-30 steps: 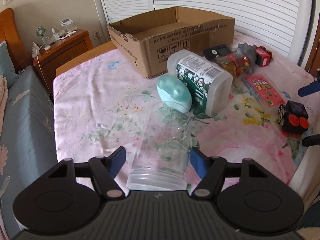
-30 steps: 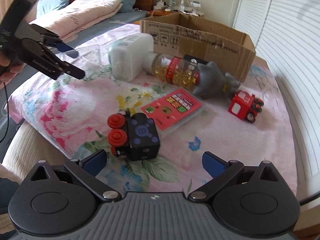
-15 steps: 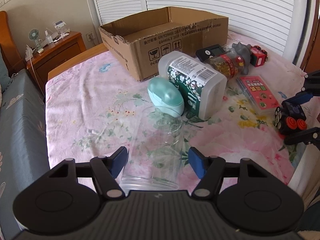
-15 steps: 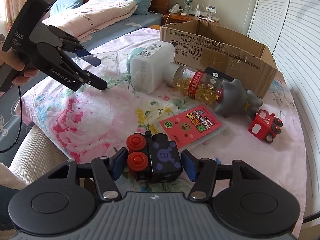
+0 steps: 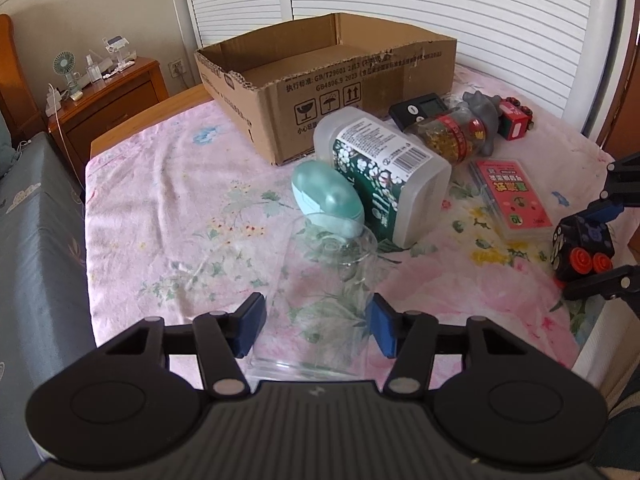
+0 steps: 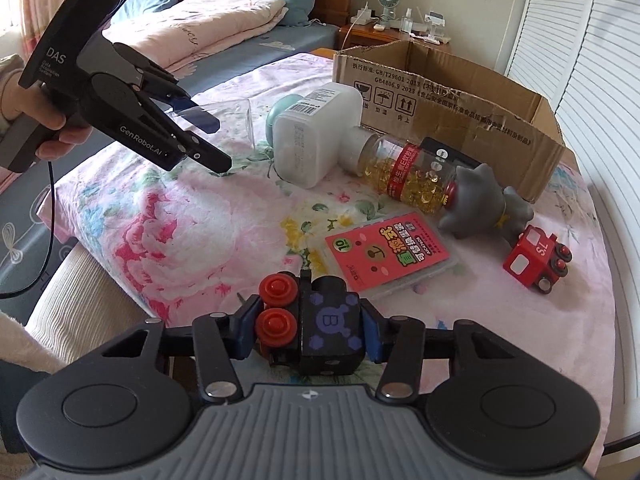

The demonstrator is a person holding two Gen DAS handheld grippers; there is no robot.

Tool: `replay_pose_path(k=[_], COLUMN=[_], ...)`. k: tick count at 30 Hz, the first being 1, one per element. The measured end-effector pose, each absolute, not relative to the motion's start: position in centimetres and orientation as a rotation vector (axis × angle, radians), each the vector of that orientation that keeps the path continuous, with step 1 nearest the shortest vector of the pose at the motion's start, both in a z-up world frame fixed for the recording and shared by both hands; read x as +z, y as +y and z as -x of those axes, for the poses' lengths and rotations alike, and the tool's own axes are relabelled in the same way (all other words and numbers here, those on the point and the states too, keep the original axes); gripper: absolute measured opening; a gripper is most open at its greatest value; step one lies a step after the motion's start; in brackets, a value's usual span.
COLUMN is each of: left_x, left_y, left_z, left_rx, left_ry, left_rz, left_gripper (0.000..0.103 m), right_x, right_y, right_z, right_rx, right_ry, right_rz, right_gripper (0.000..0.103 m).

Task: Organize rigid objects
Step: 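Grasp the clear plastic jar with the left gripper while the right lifts the block, then carry the jar and block into the cardboard box and open both grippers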

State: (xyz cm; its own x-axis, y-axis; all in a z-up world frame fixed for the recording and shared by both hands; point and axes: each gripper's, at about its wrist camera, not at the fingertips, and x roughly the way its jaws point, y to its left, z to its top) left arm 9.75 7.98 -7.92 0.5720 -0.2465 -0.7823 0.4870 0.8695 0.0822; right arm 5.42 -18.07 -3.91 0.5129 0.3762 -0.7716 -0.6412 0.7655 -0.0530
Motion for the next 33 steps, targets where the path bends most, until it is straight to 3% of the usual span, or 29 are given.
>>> replay_pose_path(k=[18,33], left_x=[-4.8,3.8], left_y=[8.0,5.5], left_z=[-9.8,-16.0], left_rx=[-0.422,-0.365], left_ry=[0.833,0.714], left_rz=[-0.272,-0.325], left_gripper=[0.053,0.053], right_x=[-1.0,6.6], right_y=[-19.2,-21.0], right_z=[-6.4,-15.4], right_rx=[0.635,0.565], right_ry=[0.782,0.614], right_rz=[0.370,0.316], right_gripper=[0.055,0.055])
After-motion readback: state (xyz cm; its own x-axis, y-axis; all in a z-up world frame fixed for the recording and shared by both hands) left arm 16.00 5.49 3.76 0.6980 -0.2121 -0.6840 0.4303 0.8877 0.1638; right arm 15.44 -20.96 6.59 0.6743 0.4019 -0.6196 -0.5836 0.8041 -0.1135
